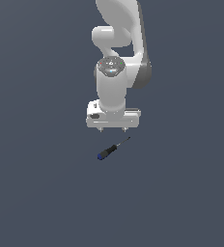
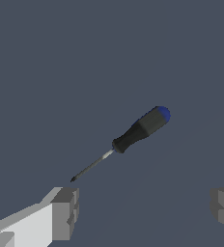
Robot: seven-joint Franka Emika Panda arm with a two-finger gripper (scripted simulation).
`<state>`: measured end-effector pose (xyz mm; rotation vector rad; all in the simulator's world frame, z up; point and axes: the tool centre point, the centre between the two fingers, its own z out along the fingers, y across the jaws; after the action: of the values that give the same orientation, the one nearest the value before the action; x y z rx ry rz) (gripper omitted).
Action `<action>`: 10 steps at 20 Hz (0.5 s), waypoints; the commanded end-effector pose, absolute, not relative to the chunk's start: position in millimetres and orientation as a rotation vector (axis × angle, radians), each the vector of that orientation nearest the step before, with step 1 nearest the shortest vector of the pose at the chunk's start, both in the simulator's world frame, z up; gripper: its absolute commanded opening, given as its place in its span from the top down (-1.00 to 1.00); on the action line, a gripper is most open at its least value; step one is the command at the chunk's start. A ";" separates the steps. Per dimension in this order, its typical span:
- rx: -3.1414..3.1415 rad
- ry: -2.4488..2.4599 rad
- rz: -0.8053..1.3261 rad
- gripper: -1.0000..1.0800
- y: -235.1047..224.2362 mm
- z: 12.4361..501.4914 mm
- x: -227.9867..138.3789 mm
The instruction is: Pick up the object and move it to a goal position.
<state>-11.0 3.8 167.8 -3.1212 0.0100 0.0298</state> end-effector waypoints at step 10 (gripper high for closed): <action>-3.115 -0.061 0.091 -0.92 23.0 161.1 -22.8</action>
<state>-20.6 19.7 162.2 -3.1162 -0.0474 0.0803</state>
